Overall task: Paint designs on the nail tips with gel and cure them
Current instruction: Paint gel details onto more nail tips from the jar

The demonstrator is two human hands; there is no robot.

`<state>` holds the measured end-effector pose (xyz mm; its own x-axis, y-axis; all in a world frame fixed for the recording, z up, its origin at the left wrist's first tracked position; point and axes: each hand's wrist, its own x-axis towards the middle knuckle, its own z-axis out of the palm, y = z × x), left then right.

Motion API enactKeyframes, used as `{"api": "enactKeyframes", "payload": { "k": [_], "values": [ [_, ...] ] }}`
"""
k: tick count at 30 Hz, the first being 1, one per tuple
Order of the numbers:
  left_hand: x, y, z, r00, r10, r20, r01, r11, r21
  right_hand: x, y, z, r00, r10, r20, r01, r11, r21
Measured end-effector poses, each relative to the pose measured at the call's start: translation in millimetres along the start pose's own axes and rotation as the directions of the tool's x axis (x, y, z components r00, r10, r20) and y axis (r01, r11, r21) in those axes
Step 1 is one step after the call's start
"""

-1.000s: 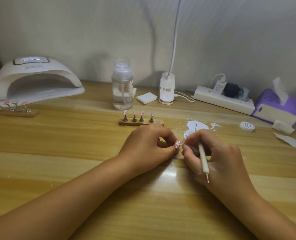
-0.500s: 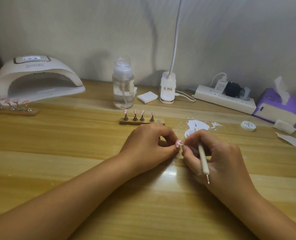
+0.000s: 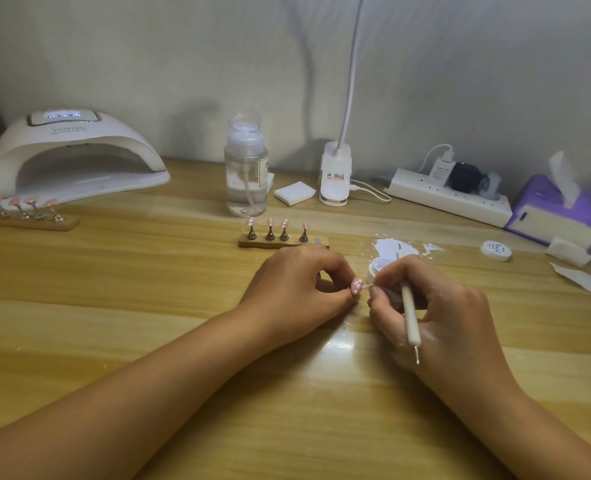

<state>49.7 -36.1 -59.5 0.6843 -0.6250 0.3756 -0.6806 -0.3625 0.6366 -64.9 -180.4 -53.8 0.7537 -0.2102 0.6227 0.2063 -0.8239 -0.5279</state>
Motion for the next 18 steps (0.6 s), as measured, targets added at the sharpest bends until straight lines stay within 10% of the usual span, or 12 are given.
{"api": "enactKeyframes", "payload": {
  "k": [7, 14, 18],
  "values": [
    [0.3, -0.8, 0.5, 1.0, -0.003, 0.009, 0.003, 0.999, -0.043, 3.2, -2.1, -7.4, 0.991, 0.059, -0.117, -0.067, 0.995, -0.067],
    [1.8, -2.0, -4.6, 0.996, 0.0, 0.087, 0.01, 0.994, -0.113, 11.6, 26.8, -47.4, 0.974, 0.226, -0.004, -0.189, 0.809, -0.557],
    [5.0, -3.8, -8.5, 0.989, 0.031, 0.143, -0.014, 0.993, -0.118, 16.3, 14.7, -42.7, 0.968, 0.197, -0.156, -0.21, 0.975, -0.075]
  ]
}}
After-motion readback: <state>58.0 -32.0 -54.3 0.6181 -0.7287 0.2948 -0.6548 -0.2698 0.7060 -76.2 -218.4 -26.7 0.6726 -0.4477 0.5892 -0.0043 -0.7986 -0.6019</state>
